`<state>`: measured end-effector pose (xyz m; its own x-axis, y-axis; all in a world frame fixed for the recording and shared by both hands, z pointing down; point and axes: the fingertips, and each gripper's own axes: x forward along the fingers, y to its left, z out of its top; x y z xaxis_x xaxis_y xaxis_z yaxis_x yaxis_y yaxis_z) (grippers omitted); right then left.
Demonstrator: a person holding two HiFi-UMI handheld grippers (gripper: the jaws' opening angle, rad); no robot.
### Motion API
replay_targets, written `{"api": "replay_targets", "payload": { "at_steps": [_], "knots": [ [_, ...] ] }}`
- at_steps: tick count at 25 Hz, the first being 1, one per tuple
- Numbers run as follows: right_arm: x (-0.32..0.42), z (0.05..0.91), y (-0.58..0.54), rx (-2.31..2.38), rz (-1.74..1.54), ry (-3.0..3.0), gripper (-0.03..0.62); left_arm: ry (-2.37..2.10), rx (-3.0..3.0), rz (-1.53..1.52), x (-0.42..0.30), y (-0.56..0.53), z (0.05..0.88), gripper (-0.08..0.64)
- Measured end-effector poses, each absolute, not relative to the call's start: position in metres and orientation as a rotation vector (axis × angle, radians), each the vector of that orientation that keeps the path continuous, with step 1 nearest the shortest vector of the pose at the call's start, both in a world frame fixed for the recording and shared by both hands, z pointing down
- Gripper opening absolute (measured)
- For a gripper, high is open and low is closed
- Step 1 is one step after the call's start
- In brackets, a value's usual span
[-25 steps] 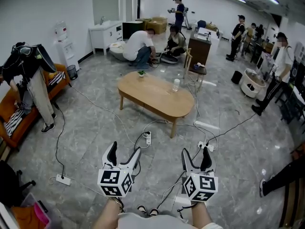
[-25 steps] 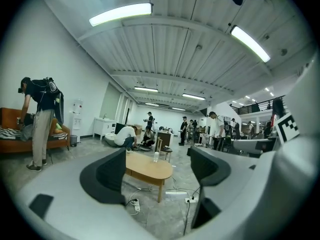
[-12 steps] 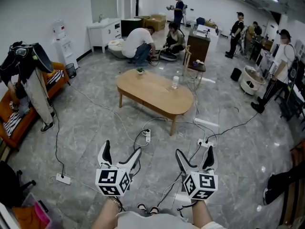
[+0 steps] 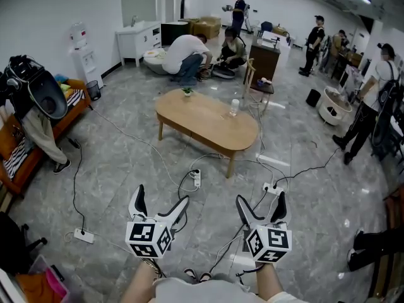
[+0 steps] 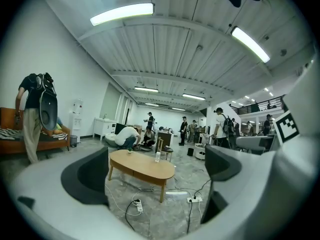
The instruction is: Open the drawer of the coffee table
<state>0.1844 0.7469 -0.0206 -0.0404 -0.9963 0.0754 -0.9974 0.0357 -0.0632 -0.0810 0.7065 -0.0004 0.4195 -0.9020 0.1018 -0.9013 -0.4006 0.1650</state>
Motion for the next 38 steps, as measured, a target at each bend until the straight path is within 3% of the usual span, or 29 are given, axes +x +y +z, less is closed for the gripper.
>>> {"api": "replay_targets", "payload": {
  "at_steps": [19,38],
  "knots": [
    [0.167,0.012,0.695,2.220,0.279,-2.161,0.588,-1.638,2.398,0.044,-0.143,0.641,0.023,0.577],
    [0.213,0.026,0.491,2.247,0.360,-2.145,0.588,-1.660,2.368,0.079,-0.115,0.439,0.028,0.577]
  ]
}}
